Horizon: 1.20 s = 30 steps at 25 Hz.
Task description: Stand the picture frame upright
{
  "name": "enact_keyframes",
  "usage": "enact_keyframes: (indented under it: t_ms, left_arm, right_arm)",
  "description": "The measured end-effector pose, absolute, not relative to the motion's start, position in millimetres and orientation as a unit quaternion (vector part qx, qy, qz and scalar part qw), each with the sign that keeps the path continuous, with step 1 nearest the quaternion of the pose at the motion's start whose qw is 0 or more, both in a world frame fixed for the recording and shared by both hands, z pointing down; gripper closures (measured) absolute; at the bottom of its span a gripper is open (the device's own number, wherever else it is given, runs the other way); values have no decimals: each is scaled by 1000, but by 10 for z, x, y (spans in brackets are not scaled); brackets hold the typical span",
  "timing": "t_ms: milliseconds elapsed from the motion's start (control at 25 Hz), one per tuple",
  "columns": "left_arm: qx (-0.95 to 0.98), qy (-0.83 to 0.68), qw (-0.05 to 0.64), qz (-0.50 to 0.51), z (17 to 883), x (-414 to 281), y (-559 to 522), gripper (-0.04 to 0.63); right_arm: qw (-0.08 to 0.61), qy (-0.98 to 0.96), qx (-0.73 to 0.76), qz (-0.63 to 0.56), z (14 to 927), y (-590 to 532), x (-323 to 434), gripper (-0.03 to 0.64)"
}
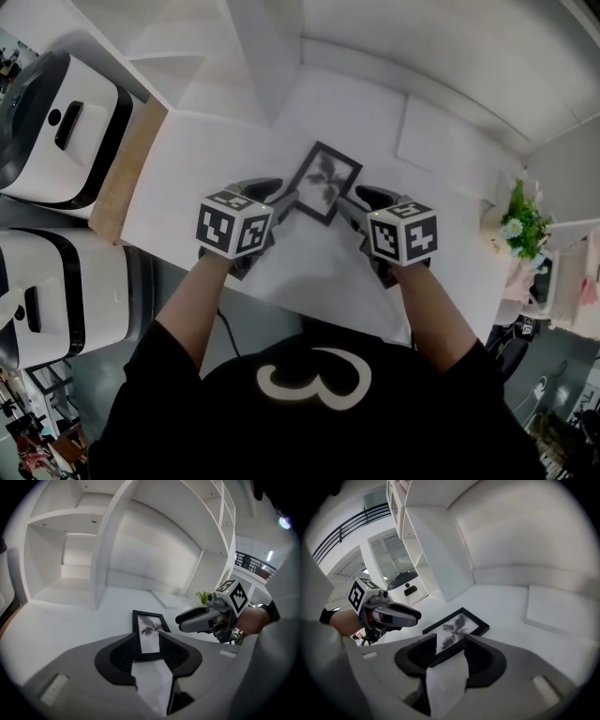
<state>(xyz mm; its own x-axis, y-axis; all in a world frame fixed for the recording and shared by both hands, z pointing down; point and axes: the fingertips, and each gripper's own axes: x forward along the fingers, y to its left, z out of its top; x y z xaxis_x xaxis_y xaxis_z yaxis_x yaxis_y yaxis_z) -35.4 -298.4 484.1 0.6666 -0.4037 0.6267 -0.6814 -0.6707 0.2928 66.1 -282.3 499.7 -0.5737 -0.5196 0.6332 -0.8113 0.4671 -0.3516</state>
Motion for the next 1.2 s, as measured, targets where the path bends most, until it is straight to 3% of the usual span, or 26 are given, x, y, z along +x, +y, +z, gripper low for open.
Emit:
enact_keyframes:
  t_ms: [480,1200]
  left_arm:
    - [851,-297,277,333,5382,-335,-3182,457]
    - [839,-304,289,347,5437,-291,-3085,497]
  right_arm:
    - [294,-799,428,305,5385,-3014,651,405]
    - [264,-792,425,349,5436,-3015,659,408]
